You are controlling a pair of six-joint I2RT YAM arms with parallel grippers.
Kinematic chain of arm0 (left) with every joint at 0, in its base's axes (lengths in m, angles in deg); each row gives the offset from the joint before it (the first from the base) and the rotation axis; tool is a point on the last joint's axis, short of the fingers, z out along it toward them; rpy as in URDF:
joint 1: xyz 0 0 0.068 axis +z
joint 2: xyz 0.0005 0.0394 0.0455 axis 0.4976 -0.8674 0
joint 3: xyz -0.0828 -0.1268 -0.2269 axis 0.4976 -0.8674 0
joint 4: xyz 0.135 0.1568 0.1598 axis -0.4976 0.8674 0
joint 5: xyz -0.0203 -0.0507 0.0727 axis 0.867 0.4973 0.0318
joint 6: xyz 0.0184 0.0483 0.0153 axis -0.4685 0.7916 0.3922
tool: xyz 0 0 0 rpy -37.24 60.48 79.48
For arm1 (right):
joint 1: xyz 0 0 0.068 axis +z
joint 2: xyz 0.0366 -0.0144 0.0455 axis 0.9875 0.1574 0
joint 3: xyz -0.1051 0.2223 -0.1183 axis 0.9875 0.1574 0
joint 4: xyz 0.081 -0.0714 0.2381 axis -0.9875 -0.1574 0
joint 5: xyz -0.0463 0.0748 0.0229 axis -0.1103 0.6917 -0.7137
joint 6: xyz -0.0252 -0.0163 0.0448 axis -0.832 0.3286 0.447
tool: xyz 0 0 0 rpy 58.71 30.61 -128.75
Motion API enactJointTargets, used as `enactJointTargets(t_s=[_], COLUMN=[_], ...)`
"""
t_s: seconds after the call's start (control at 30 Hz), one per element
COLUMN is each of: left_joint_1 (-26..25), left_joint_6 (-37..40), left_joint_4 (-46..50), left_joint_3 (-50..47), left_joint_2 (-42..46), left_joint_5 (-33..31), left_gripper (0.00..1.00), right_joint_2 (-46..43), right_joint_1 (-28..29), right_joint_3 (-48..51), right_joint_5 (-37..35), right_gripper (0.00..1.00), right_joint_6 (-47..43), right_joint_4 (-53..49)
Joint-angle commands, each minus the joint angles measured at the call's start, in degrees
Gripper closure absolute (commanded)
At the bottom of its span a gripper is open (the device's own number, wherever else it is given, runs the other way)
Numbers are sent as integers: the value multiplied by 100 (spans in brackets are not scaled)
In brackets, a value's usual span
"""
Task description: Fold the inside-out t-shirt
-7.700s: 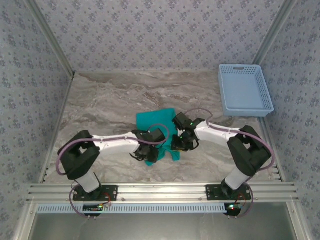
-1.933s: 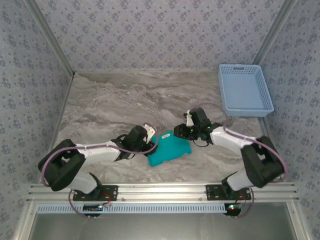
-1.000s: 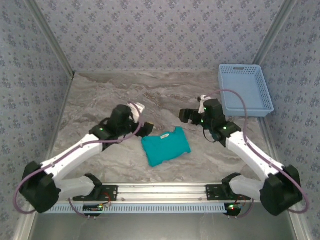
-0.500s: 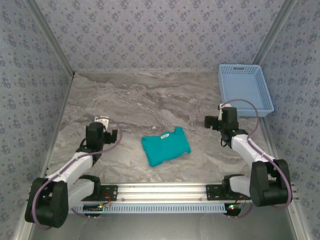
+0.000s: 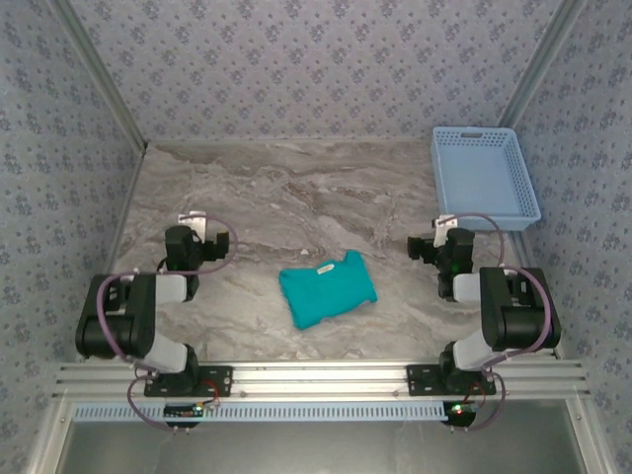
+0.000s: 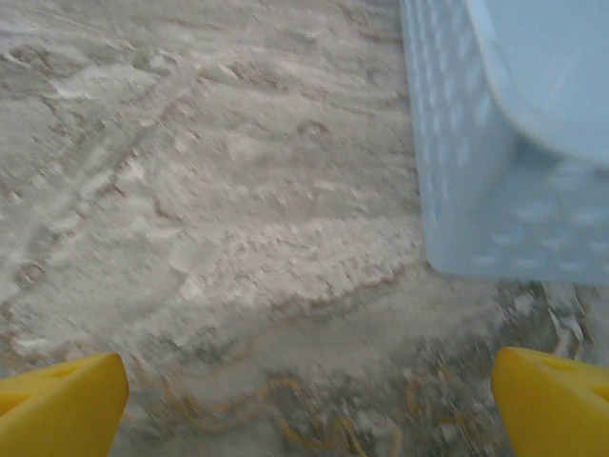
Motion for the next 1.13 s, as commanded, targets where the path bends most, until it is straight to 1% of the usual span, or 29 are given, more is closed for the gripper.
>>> enactJointTargets(t_s=[0.0,0.03,0.07,0.1,0.13,0.17,0.23,0.27,1.1], left_joint_1=[166,165,172,172,172,180,177,179,181], left_joint_6=[-194,-171,-165,-153,-146,-210,-402,-394,-404], left_joint_4=[-447,-803,-834,-570,-637,-594,-344,-311,-325], left_joint_3=[79,51,-9,52,89,82,253,243,248], left_joint_2=[-37,-187,-144,-71,-128,-118,-151,-136,-134], left_joint_5=[476,559,585,596,617,481,58,34,44], left_gripper=[0,0,0,0,0,0,0,0,0], right_joint_2=[-54,22,13,-14,43,0,12,18,12], right_joint_1=[47,81,80,92,85,-4,-30,-28,0], right_joint_3=[-123,-211,-237,-259,-268,-322,-334,-323,-321], right_joint_5=[-162,-294,-420,-502,-467,-319,-274,-283,-337], right_gripper=[0,0,0,0,0,0,0,0,0], right_joint_6=[-18,45,100,118,129,177,187,182,176], right_joint_4=[542,487,451,319,390,221,227,244,243])
